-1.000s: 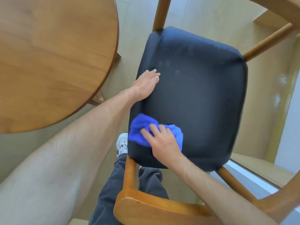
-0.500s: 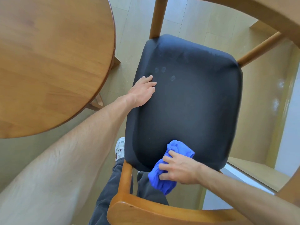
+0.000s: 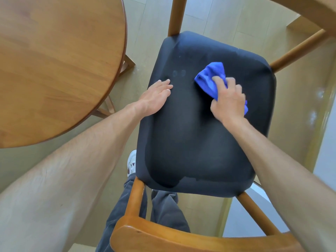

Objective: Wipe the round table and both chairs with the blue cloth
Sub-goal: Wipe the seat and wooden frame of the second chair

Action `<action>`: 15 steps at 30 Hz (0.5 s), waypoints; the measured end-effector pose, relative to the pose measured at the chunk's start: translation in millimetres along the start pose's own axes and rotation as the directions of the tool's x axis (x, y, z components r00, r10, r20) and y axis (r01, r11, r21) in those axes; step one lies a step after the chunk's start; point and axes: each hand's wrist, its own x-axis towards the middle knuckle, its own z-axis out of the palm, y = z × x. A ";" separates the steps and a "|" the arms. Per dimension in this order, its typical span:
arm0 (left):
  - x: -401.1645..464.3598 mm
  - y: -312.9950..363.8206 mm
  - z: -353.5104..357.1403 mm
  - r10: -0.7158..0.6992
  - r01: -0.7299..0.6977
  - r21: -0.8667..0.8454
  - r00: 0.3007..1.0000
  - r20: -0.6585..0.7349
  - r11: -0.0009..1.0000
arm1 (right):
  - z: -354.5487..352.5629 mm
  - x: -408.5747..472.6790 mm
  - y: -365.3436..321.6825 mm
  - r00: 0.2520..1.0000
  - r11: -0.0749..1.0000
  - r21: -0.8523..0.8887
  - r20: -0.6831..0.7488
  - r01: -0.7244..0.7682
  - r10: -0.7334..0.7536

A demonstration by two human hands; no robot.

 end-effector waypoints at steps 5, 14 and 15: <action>-0.6 4.1 2.7 -0.006 0.007 0.036 1.000 -0.012 0.999 | 25.3 -90.8 -8.3 0.921 0.925 -0.061 -0.084 0.375 -0.379; 2.2 5.2 7.6 -0.026 0.029 0.118 0.999 -0.027 0.993 | 30.6 -182.9 7.5 0.312 0.348 0.070 0.307 0.935 -0.899; 2.4 5.1 8.0 -0.026 0.029 0.127 0.999 -0.028 0.992 | 30.9 -180.9 12.7 0.226 0.271 0.089 0.344 0.958 -0.911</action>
